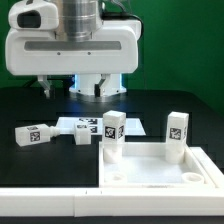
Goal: Assemble square table
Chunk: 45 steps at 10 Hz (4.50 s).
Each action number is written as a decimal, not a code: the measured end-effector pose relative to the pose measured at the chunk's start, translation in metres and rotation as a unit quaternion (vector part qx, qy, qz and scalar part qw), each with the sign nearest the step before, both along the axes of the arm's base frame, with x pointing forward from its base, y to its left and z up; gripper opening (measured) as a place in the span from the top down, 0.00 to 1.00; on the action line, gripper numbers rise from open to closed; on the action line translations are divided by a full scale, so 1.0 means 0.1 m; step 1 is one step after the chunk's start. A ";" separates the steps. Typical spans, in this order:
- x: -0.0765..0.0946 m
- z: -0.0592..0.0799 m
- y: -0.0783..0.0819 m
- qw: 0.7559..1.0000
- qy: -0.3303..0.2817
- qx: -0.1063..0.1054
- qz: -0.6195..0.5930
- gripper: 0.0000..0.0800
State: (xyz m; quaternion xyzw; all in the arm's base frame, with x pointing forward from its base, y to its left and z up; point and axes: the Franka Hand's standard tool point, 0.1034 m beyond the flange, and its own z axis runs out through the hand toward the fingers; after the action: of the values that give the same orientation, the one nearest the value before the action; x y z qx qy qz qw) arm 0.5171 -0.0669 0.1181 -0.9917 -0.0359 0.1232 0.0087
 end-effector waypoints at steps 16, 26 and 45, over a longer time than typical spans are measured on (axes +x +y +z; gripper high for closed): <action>-0.91 -0.46 0.08 0.983 0.092 0.036 -0.155 0.19; -0.99 -0.91 0.07 0.998 -0.006 0.012 -0.067 0.19; -0.98 -0.99 -0.04 0.948 -0.025 -0.004 -0.318 0.54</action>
Offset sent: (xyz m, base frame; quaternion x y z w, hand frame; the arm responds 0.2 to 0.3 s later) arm -0.0365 0.0003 -0.0286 0.1656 -0.1279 0.0238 0.9776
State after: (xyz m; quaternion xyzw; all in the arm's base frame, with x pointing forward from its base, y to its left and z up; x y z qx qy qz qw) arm 0.4192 -0.0707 0.0186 -0.9544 0.2818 0.0890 0.0429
